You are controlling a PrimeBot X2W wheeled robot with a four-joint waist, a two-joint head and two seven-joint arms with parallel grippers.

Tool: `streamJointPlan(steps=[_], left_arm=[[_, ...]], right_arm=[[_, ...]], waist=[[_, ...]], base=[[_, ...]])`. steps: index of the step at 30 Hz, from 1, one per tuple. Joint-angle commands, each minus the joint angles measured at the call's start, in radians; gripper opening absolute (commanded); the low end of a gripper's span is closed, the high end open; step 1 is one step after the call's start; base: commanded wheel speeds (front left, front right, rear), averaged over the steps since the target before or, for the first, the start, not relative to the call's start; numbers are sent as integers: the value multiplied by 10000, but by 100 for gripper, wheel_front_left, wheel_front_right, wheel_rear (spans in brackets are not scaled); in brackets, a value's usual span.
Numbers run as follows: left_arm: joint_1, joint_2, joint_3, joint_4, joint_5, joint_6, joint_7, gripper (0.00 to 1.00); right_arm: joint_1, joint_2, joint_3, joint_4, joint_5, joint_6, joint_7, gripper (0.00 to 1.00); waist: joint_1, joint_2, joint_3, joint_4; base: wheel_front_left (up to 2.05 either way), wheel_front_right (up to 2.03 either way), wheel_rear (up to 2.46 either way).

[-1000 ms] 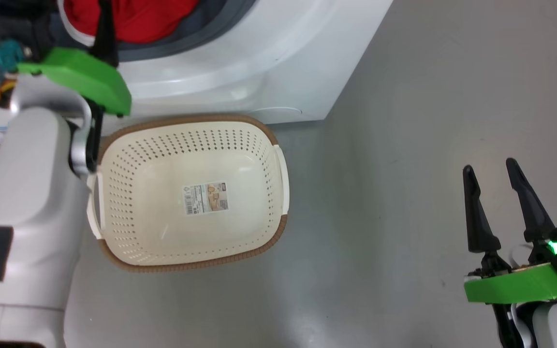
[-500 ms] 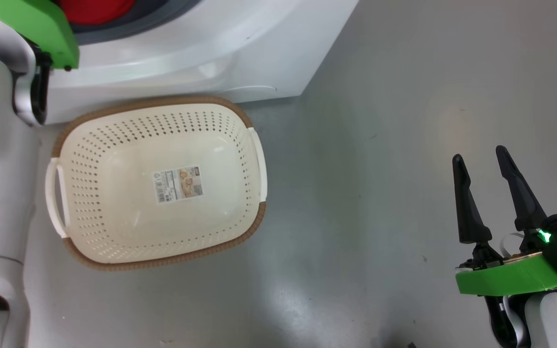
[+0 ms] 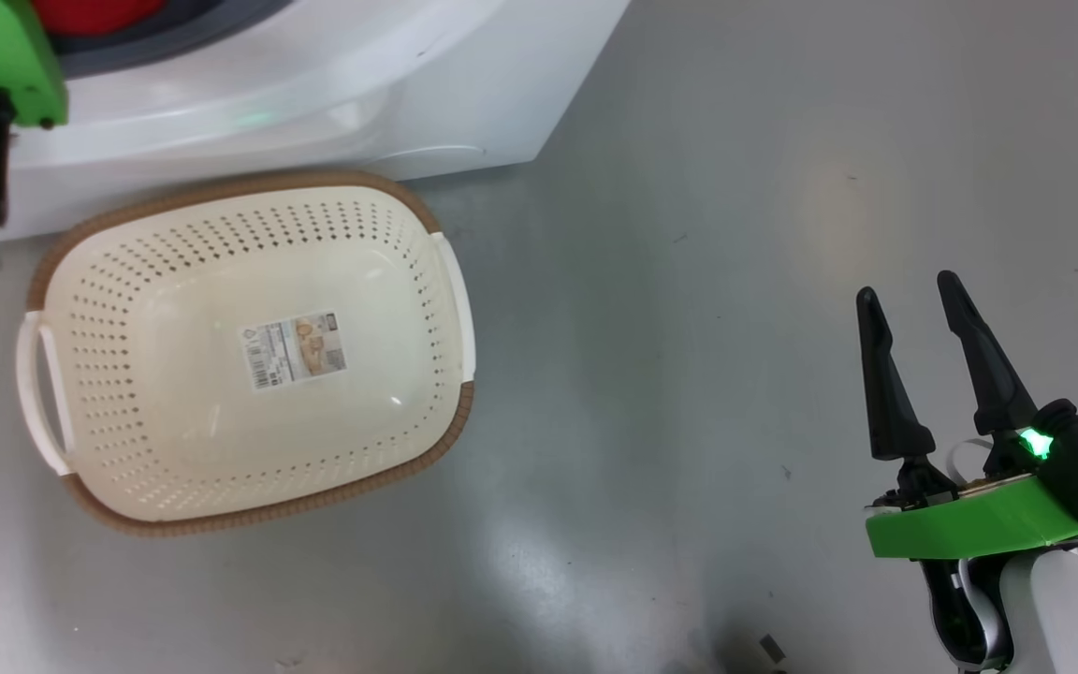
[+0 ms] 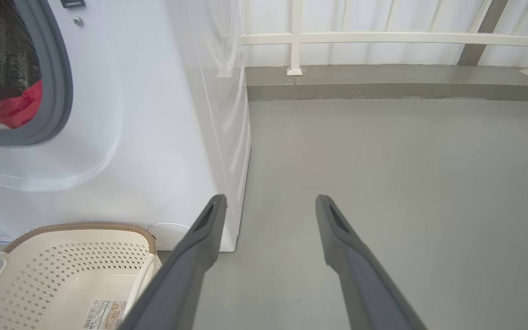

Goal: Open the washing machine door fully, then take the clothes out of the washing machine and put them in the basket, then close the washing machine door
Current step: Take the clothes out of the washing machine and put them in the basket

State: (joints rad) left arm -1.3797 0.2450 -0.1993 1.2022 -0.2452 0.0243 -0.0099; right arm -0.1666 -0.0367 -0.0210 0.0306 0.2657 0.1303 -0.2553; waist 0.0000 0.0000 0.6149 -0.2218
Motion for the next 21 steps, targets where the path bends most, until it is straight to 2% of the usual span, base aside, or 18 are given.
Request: streamJointPlan(steps=[1, 9, 21], left_arm=[[-268, 633, -145, 13, 301, 213, -5, 100], [-416, 933, -421, 385, 505, 443, 148, 100], [-492, 1104, -597, 672, 430, 539, 556, 100]], right_arm=[[11, -135, 238, -149, 202, 4, -64, 100], [33, -135, 335, -124, 298, 4, -64, 100], [9, -135, 411, -94, 393, 4, -64, 100]], waist=[[0, 0, 25, -147], [0, 0, 80, -368], [0, 0, 230, -491]], base=[[0, 0, 0], [0, 0, 0], [0, 0, 0]])
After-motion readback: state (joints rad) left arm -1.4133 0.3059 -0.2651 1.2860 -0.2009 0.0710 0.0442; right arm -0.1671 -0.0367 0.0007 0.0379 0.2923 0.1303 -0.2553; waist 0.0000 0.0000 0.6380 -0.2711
